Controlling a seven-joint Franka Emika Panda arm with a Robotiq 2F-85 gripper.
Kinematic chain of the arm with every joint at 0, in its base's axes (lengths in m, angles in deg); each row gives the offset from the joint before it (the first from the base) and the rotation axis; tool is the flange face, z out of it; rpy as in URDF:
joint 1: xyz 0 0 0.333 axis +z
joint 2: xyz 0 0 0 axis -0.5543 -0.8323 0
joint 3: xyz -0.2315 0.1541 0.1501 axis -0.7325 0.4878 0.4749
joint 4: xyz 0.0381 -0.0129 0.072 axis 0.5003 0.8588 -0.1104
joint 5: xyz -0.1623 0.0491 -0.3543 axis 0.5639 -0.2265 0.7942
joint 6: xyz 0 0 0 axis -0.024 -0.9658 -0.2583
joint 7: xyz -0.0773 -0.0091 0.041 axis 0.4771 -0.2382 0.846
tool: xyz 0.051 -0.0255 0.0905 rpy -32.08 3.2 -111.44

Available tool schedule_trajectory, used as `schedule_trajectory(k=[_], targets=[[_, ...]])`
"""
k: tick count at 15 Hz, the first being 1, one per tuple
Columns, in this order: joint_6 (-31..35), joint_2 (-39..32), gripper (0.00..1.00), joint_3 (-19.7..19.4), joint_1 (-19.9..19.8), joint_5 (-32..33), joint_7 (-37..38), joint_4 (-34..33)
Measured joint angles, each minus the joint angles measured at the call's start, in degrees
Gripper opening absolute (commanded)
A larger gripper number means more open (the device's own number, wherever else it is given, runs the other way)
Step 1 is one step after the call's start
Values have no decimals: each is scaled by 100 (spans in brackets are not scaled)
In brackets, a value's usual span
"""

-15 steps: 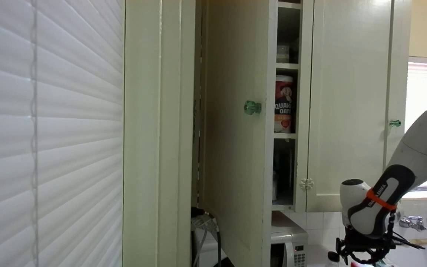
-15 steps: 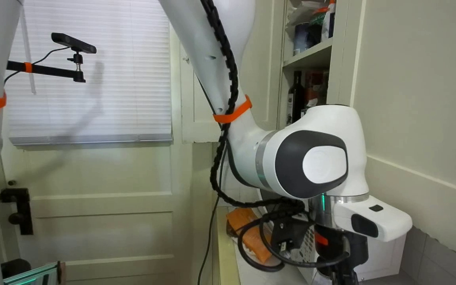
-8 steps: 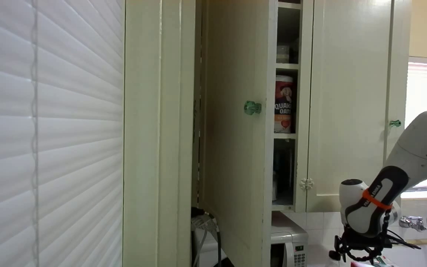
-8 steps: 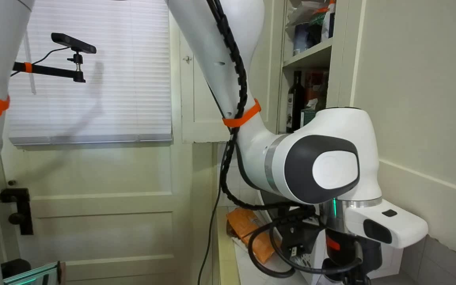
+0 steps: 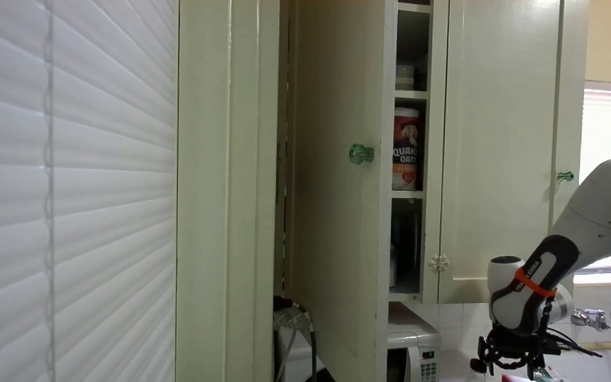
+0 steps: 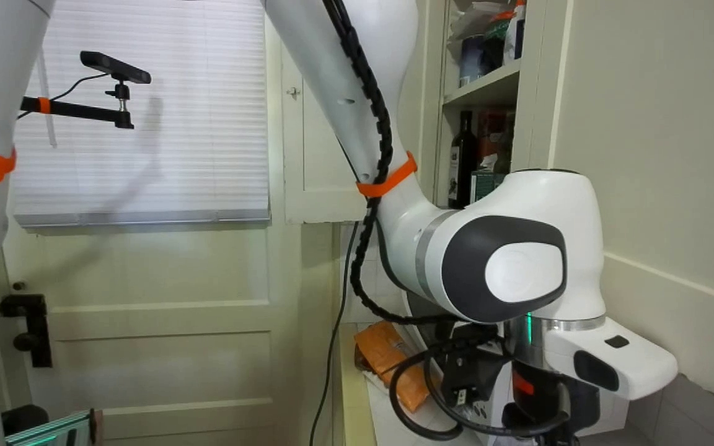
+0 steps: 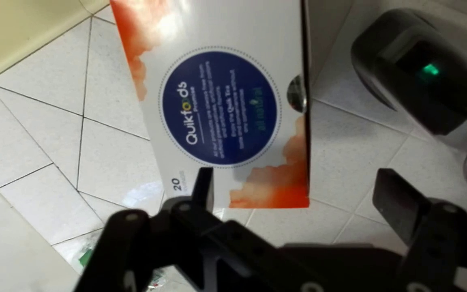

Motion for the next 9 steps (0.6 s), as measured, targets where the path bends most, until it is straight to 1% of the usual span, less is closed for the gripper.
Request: schedule_trajectory(k=[3,6,9], targets=[[-36,4,100,215,-120,-490,-426,0],[-39,-1,100,188,-136,-578,-494,0],[-45,-28,100,70,-135,-574,-494,0]])
